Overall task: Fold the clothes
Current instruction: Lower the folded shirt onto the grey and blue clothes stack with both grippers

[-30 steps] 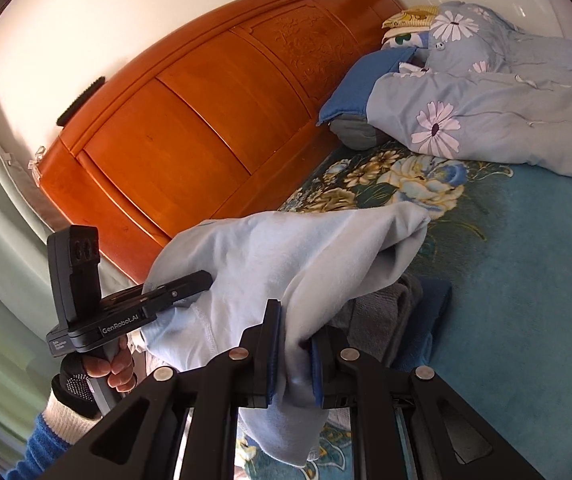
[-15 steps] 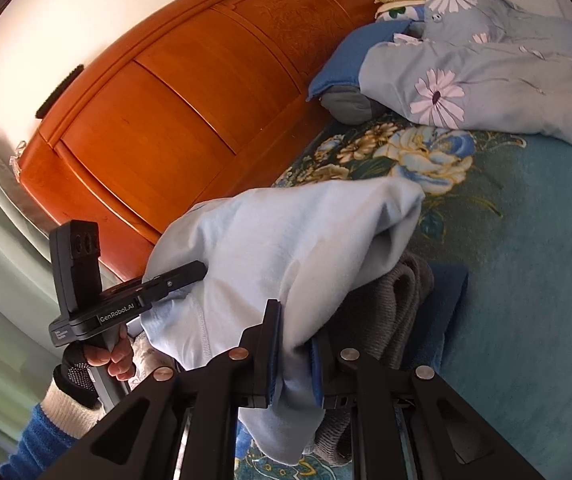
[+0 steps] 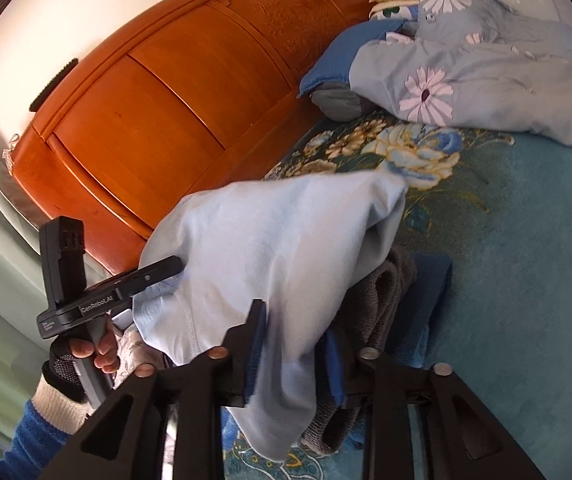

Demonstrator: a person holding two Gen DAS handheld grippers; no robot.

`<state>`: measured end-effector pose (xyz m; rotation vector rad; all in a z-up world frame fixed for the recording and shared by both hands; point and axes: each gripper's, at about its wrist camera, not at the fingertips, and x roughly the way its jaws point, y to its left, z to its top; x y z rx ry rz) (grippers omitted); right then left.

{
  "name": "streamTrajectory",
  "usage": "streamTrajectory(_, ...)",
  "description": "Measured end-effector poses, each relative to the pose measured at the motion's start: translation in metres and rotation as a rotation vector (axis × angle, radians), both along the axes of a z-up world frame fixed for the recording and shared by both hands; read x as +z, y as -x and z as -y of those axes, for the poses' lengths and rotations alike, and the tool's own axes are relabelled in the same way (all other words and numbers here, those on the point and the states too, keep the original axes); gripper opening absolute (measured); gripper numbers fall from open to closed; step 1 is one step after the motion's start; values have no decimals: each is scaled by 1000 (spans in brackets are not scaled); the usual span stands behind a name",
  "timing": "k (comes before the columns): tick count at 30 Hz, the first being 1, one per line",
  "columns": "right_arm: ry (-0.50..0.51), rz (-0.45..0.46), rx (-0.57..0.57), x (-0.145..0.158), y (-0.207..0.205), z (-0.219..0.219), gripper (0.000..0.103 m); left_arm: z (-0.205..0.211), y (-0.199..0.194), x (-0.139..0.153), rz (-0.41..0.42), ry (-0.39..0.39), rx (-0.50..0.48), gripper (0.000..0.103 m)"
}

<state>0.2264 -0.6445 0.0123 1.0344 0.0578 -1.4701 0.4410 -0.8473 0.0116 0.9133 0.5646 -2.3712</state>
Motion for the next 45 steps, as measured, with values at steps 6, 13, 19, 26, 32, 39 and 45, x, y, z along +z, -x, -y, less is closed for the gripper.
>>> streamTrajectory(6,55,-80,-28,32,7,-10,50,-25,-1,37,-6,131,19,60)
streamTrajectory(13,66,-119,48,47,-12,9,44,-44,27,21,12,102,-52,60)
streamTrajectory(19,-5,-123,38,24,-10,15,35,-35,23,-7,51,49,-43,59)
streamTrajectory(26,-36,-128,34,16,-12,14,35,-29,12,-9,-16,-25,-18,59)
streamTrajectory(32,-10,-142,37,28,-20,3,35,-51,12,3,-4,14,-28,59)
streamTrajectory(39,-56,-211,35,20,-40,-24,39,-86,4,2,14,59,32,62)
streamTrajectory(45,-100,-237,35,5,-51,-50,54,-120,-1,-10,16,51,49,72)
